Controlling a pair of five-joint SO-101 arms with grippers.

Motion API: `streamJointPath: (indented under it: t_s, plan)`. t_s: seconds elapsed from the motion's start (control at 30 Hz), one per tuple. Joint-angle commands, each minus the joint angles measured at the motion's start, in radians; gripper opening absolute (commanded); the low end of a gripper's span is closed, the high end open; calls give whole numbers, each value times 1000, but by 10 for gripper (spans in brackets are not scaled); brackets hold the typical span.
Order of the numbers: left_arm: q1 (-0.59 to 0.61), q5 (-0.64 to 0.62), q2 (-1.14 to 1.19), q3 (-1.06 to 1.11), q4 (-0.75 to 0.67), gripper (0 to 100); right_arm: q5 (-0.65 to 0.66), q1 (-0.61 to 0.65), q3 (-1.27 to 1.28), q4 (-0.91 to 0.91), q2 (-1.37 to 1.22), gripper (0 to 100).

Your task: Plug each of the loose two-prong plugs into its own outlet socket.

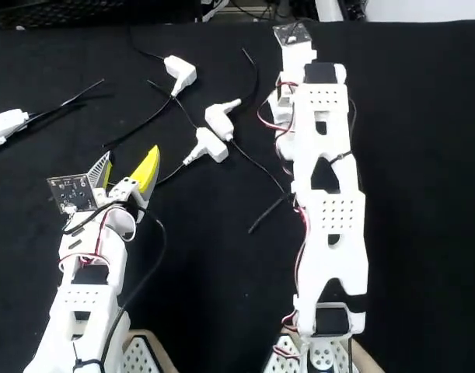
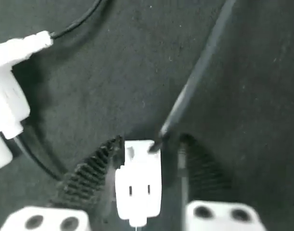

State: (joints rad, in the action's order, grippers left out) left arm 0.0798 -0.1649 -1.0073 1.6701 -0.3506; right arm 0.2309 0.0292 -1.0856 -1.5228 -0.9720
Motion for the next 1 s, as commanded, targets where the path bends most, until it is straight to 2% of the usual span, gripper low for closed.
streamJointPath:
  t_s: [0.0, 0.13, 0.33, 0.5, 0.67, 0.7, 0.97]
  plan:
    - [8, -8, -20, 19, -23, 318, 8, 8, -99, -51, 25, 250]
    - [8, -6, -20, 19, -21, 318, 21, 5, -196, -112, 22, 255]
    - [8, -5, -20, 19, -20, 318, 143, 12, -317, -219, 18, 254]
    - [8, -5, -20, 19, -20, 318, 121, 14, -275, -210, -35, 244]
    - [8, -5, -20, 19, -18, 318, 54, 14, -275, -203, -79, 74]
    - [8, -5, -20, 19, -18, 318, 46, 18, -275, -192, -81, 64]
    - [8, -5, -20, 19, -18, 318, 32, 35, -268, -213, -45, 96]
